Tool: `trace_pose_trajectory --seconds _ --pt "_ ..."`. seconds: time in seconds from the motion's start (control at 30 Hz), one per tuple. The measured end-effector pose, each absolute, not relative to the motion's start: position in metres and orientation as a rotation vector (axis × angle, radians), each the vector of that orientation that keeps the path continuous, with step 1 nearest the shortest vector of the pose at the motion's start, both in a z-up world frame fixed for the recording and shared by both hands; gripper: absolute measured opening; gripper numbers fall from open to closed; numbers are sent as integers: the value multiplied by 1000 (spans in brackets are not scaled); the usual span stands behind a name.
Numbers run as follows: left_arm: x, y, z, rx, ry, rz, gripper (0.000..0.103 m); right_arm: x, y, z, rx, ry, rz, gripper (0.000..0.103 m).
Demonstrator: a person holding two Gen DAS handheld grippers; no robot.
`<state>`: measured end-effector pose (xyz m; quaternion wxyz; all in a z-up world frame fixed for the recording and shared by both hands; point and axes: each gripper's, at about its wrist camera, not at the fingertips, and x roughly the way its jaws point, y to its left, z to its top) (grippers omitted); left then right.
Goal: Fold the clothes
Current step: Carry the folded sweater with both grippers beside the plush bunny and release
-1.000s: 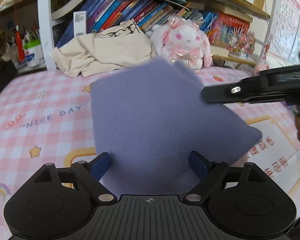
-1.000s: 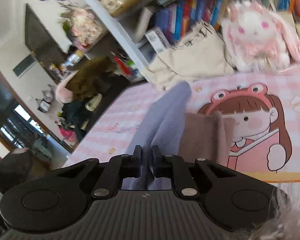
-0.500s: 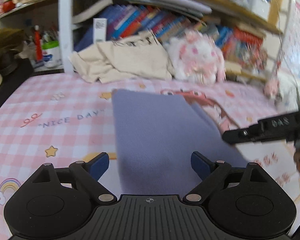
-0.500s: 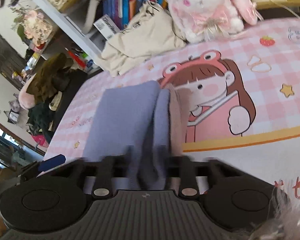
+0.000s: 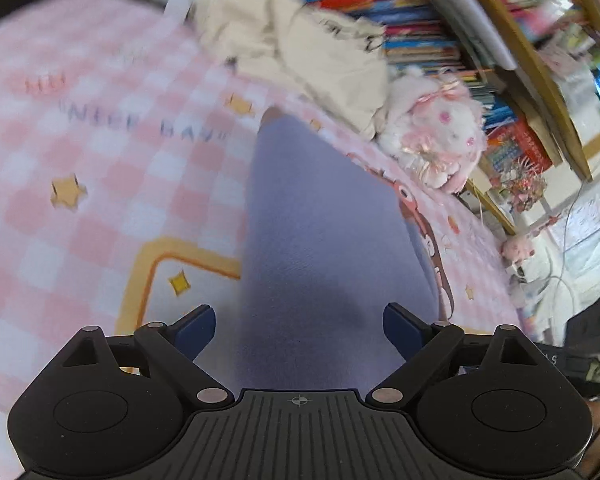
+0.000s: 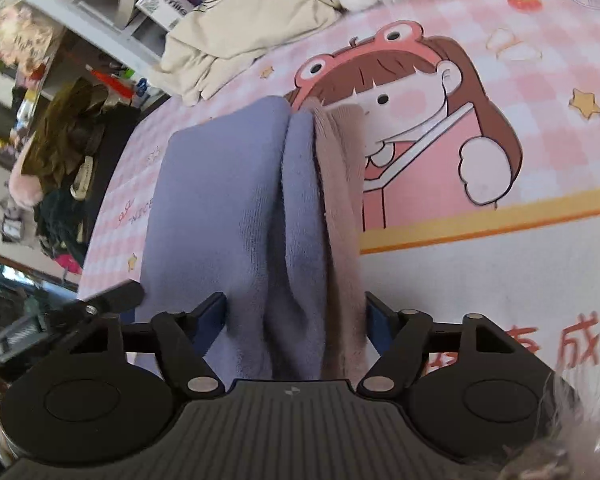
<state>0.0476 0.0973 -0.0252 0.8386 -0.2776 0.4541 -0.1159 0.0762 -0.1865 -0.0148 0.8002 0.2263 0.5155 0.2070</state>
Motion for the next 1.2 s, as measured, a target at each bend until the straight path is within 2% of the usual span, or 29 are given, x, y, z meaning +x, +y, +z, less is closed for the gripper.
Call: trace_pose_trajectory --seconds 0.03,0.07,0.1,0.13,0.27,0.33,0.53,0.6,0.63,0.77,0.9,0.97,1.1,1.2 --pt "49 98 -28 -590 959 -258 90 77 -186 -16 495 1109 441 66" --pt "51 97 -30 -600 961 -273 84 78 -184 -17 499 1111 439 62" --pt "52 95 -31 -611 964 -288 74 78 -182 -17 488 1110 441 52" --pt "54 92 -32 -613 971 -293 74 78 -180 -16 474 1106 442 45" --pt "45 74 -19 -472 943 -280 59 62 -168 1 317 1021 450 30" --pt "36 63 -10 -391 940 -280 57 55 -175 1 332 1037 448 25" --pt "10 48 3 -328 1001 -349 58 34 -194 0 374 1085 443 25" --pt "9 53 -1 -368 1054 -372 63 27 -201 0 388 1101 441 30" --pt "11 58 -4 -394 1067 -374 64 23 -204 0 395 1109 440 40" --pt "19 76 -14 -522 1103 -367 71 17 -218 -5 468 1143 427 56" --pt "28 84 -26 -613 1127 -374 73 24 -220 -17 554 1171 405 60" --pt "30 83 -28 -625 1116 -385 72 26 -216 -17 551 1163 409 59" --pt "27 71 -23 -546 1096 -389 61 27 -203 -15 465 1154 429 41" --pt "23 61 -15 -465 1064 -395 52 21 -196 -9 376 1108 450 32"
